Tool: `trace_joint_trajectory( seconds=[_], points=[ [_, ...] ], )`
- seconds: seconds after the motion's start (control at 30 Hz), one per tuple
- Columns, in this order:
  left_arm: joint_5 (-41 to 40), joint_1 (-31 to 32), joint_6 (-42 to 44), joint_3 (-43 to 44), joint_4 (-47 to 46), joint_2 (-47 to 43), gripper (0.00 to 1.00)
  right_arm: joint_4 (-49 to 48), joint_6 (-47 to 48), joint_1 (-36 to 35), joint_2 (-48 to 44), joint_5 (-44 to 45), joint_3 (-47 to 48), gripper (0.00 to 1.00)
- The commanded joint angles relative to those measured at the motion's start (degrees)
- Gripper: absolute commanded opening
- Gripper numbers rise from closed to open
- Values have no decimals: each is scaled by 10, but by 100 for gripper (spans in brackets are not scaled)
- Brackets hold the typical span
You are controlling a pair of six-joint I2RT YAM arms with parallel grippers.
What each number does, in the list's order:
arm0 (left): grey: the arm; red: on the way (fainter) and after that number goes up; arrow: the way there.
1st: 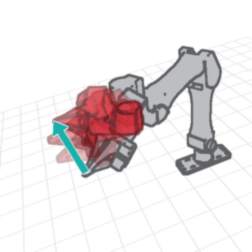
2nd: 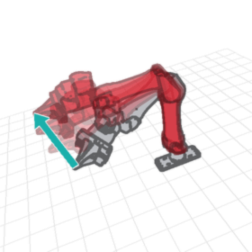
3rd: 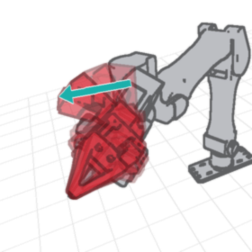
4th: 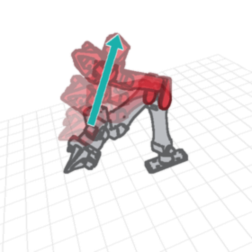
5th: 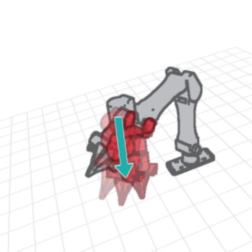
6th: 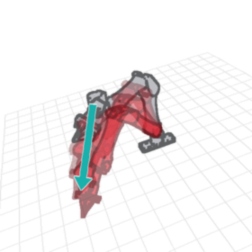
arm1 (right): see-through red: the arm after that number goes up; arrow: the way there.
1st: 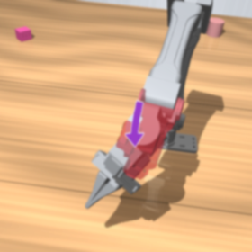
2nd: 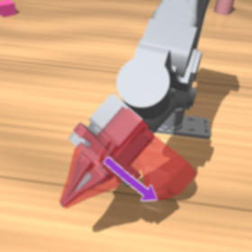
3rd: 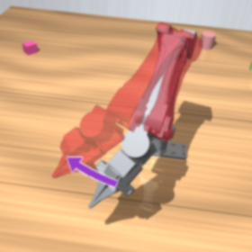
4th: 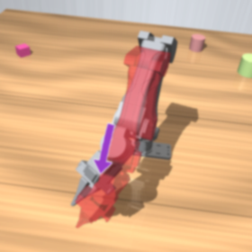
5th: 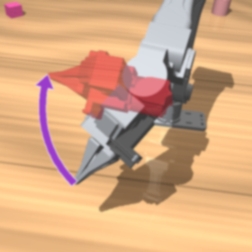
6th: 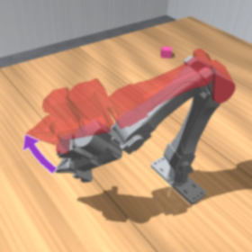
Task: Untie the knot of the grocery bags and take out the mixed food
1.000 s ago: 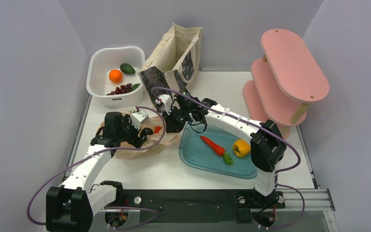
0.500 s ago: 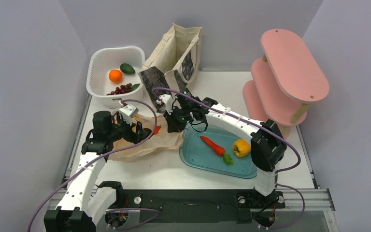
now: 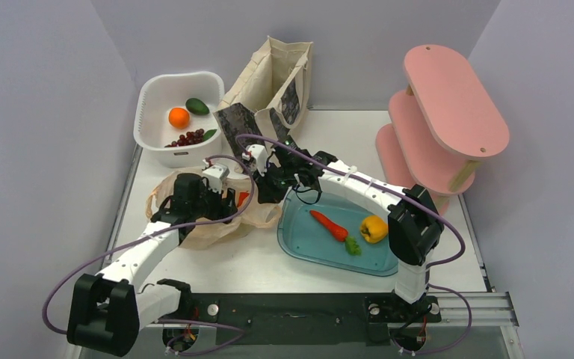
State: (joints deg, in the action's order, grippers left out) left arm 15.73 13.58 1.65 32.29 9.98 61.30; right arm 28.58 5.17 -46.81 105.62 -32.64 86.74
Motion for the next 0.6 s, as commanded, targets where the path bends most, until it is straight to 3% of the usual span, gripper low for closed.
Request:
trace_joint_trajectory(
  seconds=[0.0,0.27,0.33,0.4,0.43,0.5,0.57],
  points=[
    [-102,12,-32,17,-41,55,71,-26,-5,3,-19,-15,-3,0],
    [-145,13,-7,26,-62,158,70,-30,-7,3,-20,-8,-7,0],
    [-134,10,-11,19,-80,172,64,-31,-9,3,-21,-6,-9,0],
    [-98,-5,-13,12,-90,171,37,-31,-9,4,-22,-3,-11,0],
    [-69,-16,-13,4,-101,164,19,-31,-9,4,-23,-1,-12,0],
    [-39,-25,-7,-7,-115,130,3,-31,-8,4,-24,1,-14,0],
    [-13,-28,7,-16,-115,84,0,-31,-8,4,-23,2,-15,0]
  ],
)
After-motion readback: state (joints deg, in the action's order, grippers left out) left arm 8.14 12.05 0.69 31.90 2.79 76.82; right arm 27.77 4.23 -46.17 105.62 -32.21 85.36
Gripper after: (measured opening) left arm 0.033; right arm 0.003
